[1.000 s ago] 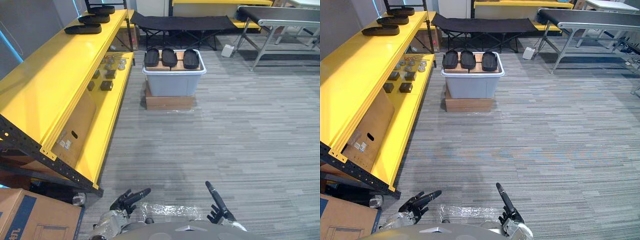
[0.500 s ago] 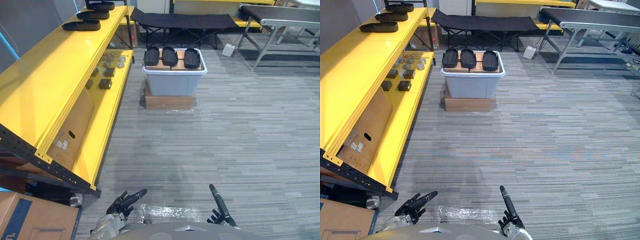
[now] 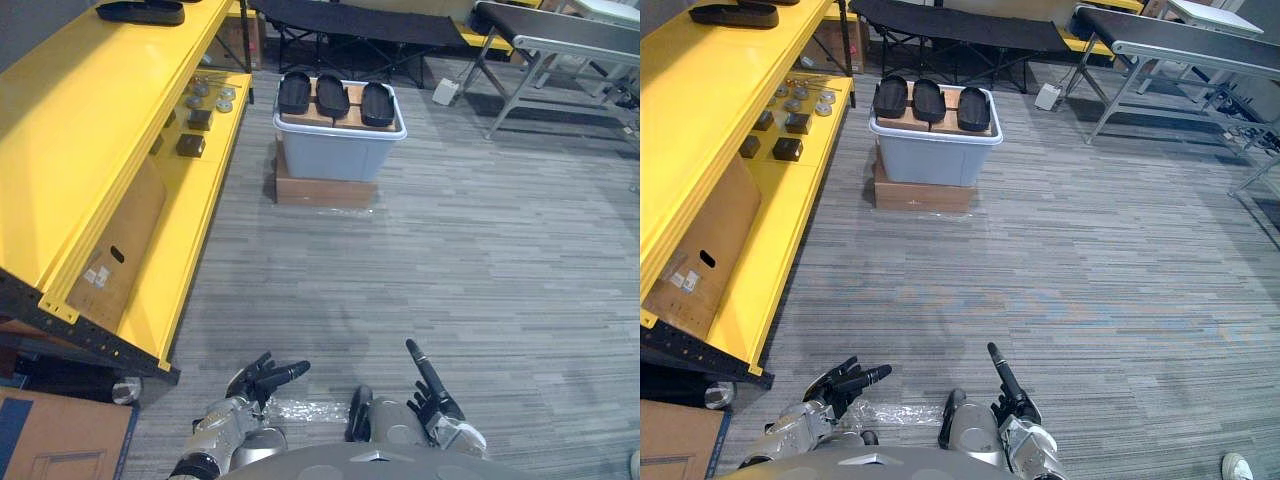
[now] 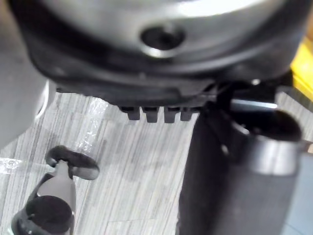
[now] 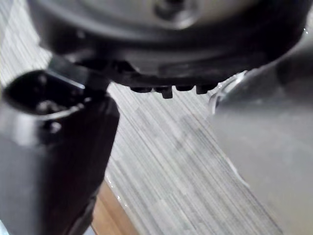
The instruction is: Walk over and take three plastic housings, then place them on the shelf
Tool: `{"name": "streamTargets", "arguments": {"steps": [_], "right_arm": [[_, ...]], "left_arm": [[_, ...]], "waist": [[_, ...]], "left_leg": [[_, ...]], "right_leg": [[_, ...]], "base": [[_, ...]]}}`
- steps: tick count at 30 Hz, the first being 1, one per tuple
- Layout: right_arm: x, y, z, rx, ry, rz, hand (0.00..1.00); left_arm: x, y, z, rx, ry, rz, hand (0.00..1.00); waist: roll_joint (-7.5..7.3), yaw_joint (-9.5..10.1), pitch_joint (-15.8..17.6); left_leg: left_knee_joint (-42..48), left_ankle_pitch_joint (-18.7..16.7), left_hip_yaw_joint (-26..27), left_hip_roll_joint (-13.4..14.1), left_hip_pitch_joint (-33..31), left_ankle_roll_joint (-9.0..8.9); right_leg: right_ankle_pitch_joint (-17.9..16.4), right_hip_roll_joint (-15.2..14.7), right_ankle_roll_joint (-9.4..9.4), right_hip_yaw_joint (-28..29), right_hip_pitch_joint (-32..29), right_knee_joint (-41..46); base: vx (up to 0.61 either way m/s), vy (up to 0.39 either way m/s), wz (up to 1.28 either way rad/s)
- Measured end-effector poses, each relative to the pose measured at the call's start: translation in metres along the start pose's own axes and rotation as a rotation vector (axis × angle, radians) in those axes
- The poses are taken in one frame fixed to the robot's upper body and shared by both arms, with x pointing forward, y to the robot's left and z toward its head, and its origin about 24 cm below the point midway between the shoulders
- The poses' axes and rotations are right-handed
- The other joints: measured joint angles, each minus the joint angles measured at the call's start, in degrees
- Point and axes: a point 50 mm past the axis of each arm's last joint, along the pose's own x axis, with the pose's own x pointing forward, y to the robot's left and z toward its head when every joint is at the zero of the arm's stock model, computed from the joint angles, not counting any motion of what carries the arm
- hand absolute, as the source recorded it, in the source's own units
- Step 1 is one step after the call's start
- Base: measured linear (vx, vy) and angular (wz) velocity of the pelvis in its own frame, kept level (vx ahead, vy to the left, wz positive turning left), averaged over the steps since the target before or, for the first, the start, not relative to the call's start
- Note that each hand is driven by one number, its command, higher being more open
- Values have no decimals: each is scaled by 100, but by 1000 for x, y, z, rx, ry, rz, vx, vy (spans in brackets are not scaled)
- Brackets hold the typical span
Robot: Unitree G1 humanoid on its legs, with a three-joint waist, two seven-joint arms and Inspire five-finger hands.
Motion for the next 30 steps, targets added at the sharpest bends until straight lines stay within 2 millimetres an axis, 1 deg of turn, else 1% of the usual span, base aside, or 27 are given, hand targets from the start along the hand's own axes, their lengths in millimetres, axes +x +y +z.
{"name": "streamTargets", "arguments": {"steps": [1, 3, 4, 5, 6, 7, 8, 9, 10, 11, 13, 15, 16, 17, 18, 19, 20, 21, 22, 23, 24, 25, 26, 27, 28, 29, 30], "right_arm": [[-1, -1, -3, -6, 7, -3, 100], [-3, -5, -9, 1, 21, -15, 100], [-3, -5, -8, 1, 20, -17, 100], [-3, -9, -3, -2, 8, -25, 100], [-4, -14, 1, -16, 3, -38, 100], [-4, -16, 3, -22, 1, -46, 100], [-3, -16, 5, -24, 0, -56, 100], [-1, -16, 9, -33, -5, -58, 100], [0, -15, 13, -47, -15, -54, 100], [0, -17, 14, -51, -15, -62, 100], [0, -20, 21, -61, -33, -80, 100], [4, -15, 37, -87, -76, -74, 100], [5, -12, 43, -81, -96, -67, 100], [6, -12, 44, -83, -100, -65, 100], [5, -13, 45, -86, -104, -68, 100], [3, -17, 42, -90, -95, -78, 100], [2, -18, 38, -92, -87, -79, 100], [1, -18, 30, -108, -62, -73, 100], [3, -10, 24, -129, -40, -44, 100], [4, -5, 23, -140, -34, -28, 100], [5, 2, 21, -149, -22, -8, 100], [5, 3, 18, -147, -13, -5, 100], [5, 3, 16, -151, 2, -7, 100], [8, 8, 19, -159, 0, 5, 100], [9, 11, 18, -159, 5, 16, 100], [8, 10, 14, -155, 20, 23, 100], [8, 10, 12, -155, 26, 28, 100]], "left_arm": [[0, 1, 0, 0, 0, 1, 100], [-1, 3, 0, 3, -2, 3, 100], [-1, 1, 1, 1, -4, 0, 100], [-1, -2, -2, -10, -4, -9, 100], [-3, -5, -8, -35, 2, -15, 100], [-4, -3, -10, -44, 3, -11, 100], [-4, -4, -10, -75, -1, -11, 100], [-4, -3, -9, -82, -4, -15, 100], [-4, -3, -4, -124, -33, -16, 100], [-3, -4, -3, -153, -42, -13, 100], [-3, -8, -2, -170, -52, -21, 100], [-2, -14, 3, -200, -84, -42, 100], [-3, -15, 7, -196, -104, -51, 100], [-3, -16, 9, -195, -116, -54, 100], [-3, -18, 12, -202, -136, -61, 100], [-3, -20, 12, -222, -154, -66, 100], [-4, -20, 11, -232, -161, -65, 100], [-4, -20, 13, -233, -175, -68, 100], [-5, -15, 15, -202, -183, -59, 100], [-6, -12, 16, -184, -184, -51, 100], [-7, -4, 18, -159, -182, -34, 100], [-8, 0, 19, -152, -184, -24, 100], [-8, 3, 18, -155, -181, -8, 100], [-9, 7, 16, -148, -174, 14, 100], [-11, 11, 13, -138, -164, 31, 100], [-13, 16, 9, -129, -149, 54, 100], [-14, 17, 6, -123, -140, 64, 100]], "waist": [[-15, 7, -6], [-99, 49, -43], [-53, 46, -30], [78, 10, -81], [305, -47, -200], [347, -33, -251], [451, -50, -282], [439, -50, -264], [458, -41, -233], [423, -1, -199], [422, 113, -178], [455, 172, -100], [463, 200, -22], [475, 206, 38], [543, 226, 140], [631, 251, 171], [657, 275, 177], [667, 358, 162], [534, 394, 106], [433, 402, 102], [180, 409, 94], [51, 427, 54], [-32, 445, 3], [-35, 428, 6], [-35, 394, 27], [-49, 368, 49], [7, 392, 82]], "left_leg": [[97, -89, -1, 13, -2, -61], [516, -525, -20, 31, 37, -261], [616, -642, -32, 103, 55, -291], [717, -808, -69, 324, 94, -427], [868, -961, -78, 676, 67, -664], [1130, -958, -122, 814, -31, -734], [1929, -927, -227, 1032, -382, -686], [3233, -647, -322, 1317, -984, -521], [4209, -586, -366, 1481, -1400, -527], [4478, -665, -438, 1402, -1518, -613], [4181, -806, -418, 1002, -1674, -549], [3007, -840, -406, 430, -2012, -469], [2104, -582, -429, 113, -2188, -408], [1658, -363, -473, -13, -2250, -407], [928, 65, -561, -149, -2352, -408], [496, 341, -600, -144, -2410, -461], [378, 416, -593, -114, -2404, -477], [404, 792, -522, -8, -2353, -308], [449, 1114, -401, -72, -2274, -73], [475, 1170, -349, -136, -2251, 12], [604, 1139, -234, -318, -2219, 168], [673, 1054, -161, -427, -2202, 295], [688, 984, -61, -479, -2131, 484], [747, 854, -7, -466, -2045, 544], [745, 741, -8, -466, -1872, 571], [769, 649, 19, -465, -1600, 595], [755, 556, 53, -438, -1322, 569]], "right_leg": [[71, -3, -37, 2, 27, -84], [219, -41, -249, 5, 148, -233], [384, -11, -349, 4, 162, -179], [379, 142, -378, -79, 161, -10], [313, 430, -468, -195, 216, -71], [286, 579, -494, -215, 256, -171], [232, 722, -582, -221, 372, -270], [241, 849, -685, -215, 610, -528], [331, 993, -875, -189, 923, -703], [278, 1007, -946, -139, 1135, -758], [217, 990, -1035, 81, 1450, -906], [199, 941, -1057, 320, 1635, -1123], [127, 896, -1005, 393, 1700, -1152], [81, 890, -979, 410, 1762, -1156], [-47, 926, -902, 411, 1957, -1178], [-192, 1021, -842, 421, 2143, -1179], [-297, 1073, -796, 454, 2242, -1167], [-552, 1127, -740, 578, 2383, -1045], [-877, 997, -724, 727, 2395, -822], [-1030, 905, -707, 784, 2372, -704], [-1325, 671, -734, 855, 2345, -494], [-1403, 543, -737, 897, 2322, -373], [-1459, 413, -508, 958, 1954, 602], [-1289, 280, -73, 945, 1529, 1594], [-1147, 152, 219, 910, 1145, 2465], [-1244, -19, 56, 789, 980, 2874], [-1330, -77, -75, 585, 979, 2584]], "base": [[204, -142, 3], [306, -279, -2], [356, -326, 2], [338, -285, 10], [360, -263, 12], [327, -206, 6], [333, -230, -7], [490, -364, -13], [483, -352, -24], [489, -268, -44], [349, -107, -58], [351, -18, -61], [287, 34, -42], [275, 68, -16], [275, 107, 1], [264, 125, -1], [258, 164, -19], [266, 197, -39], [287, 203, -41], [316, 190, -35], [269, 133, -23], [448, 151, -44], [398, 122, -46], [489, 168, -45], [398, 174, -12], [475, 176, -3], [375, 113, 4]]}}
